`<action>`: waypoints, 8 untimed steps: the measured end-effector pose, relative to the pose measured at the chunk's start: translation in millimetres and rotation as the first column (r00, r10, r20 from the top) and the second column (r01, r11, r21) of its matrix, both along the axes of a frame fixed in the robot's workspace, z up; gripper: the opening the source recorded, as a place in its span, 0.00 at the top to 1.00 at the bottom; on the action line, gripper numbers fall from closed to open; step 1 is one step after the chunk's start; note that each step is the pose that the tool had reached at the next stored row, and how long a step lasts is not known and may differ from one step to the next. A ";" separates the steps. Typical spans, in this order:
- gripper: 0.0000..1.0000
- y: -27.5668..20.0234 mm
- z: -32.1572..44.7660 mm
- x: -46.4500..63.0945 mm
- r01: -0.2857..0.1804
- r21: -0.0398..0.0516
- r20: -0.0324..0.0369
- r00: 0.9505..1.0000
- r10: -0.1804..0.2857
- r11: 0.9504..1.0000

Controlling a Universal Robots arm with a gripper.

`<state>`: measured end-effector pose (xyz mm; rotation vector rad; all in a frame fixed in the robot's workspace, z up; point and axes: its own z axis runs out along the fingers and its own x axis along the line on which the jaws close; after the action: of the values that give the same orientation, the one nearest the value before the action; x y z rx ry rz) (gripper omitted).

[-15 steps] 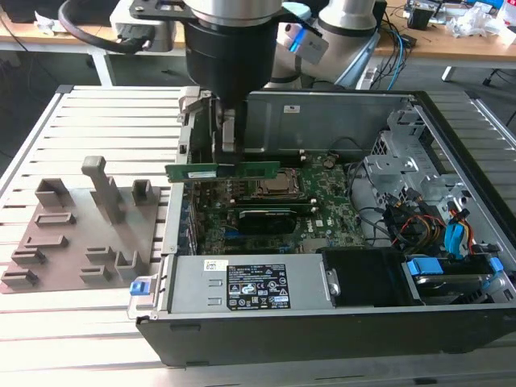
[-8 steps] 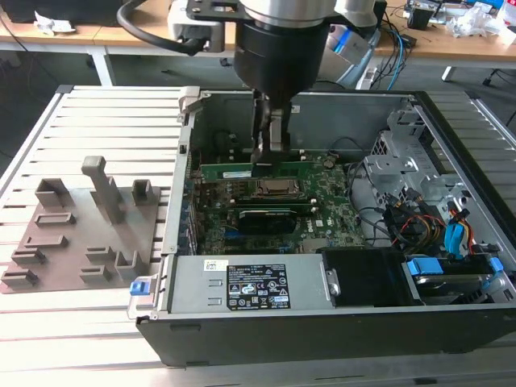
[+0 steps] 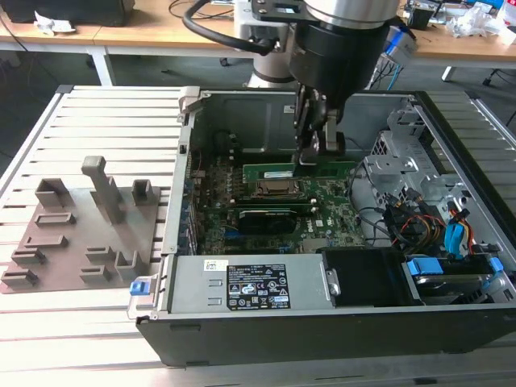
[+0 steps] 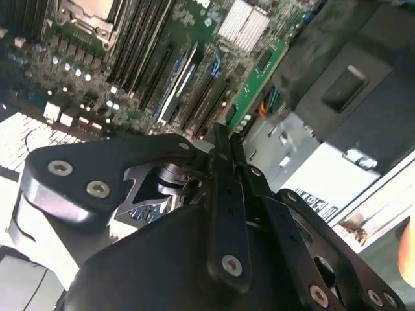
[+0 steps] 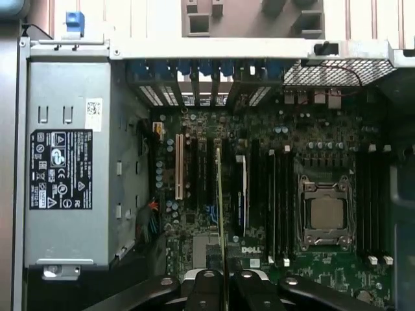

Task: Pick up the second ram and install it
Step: 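Pick up the second ram and move it above second insertion slot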

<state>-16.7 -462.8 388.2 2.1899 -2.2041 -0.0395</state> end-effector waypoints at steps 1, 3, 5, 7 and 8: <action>0.86 0.1 0.0 2.9 0.000 -0.001 0.000 1.000 0.000 1.000; 0.86 0.2 0.0 9.0 0.000 -0.001 0.000 1.000 0.000 1.000; 0.86 0.3 0.0 11.7 0.000 -0.001 0.000 1.000 0.000 1.000; 0.86 0.3 0.0 12.2 0.000 -0.001 0.000 1.000 0.000 1.000; 0.86 0.3 0.0 12.4 0.000 -0.001 0.000 1.000 0.000 1.000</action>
<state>-4.4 -462.5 388.2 2.1892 -2.2035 -0.0382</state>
